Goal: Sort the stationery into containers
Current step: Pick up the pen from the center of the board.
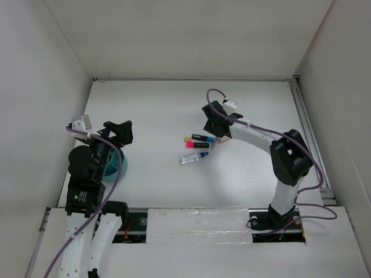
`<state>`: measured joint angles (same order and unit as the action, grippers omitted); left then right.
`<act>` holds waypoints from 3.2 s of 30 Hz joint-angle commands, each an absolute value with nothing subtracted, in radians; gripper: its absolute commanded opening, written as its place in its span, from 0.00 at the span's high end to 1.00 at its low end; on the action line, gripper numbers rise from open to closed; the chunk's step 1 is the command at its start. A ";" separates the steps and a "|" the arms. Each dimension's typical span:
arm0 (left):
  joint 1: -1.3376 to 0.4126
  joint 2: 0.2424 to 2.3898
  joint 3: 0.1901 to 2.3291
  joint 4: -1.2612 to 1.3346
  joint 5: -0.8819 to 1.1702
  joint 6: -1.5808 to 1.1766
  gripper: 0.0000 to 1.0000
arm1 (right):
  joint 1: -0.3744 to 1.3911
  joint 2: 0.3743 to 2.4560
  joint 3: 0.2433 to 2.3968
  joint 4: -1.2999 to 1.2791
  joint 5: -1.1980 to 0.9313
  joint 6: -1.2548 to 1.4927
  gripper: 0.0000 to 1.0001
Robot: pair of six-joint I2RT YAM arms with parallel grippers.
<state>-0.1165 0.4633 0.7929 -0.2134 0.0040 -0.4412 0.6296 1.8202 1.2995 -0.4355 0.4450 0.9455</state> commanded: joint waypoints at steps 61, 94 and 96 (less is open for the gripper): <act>-0.118 0.474 0.787 -0.175 -0.011 -0.434 0.00 | 0.545 2.065 1.422 -0.502 0.440 0.854 0.90; -0.118 0.529 0.750 -0.077 0.334 -0.416 0.00 | 0.805 1.778 1.657 -0.533 0.480 0.690 1.00; -0.118 0.529 0.750 -0.052 0.377 -0.416 0.00 | 0.842 1.726 1.618 -0.432 0.471 0.681 1.00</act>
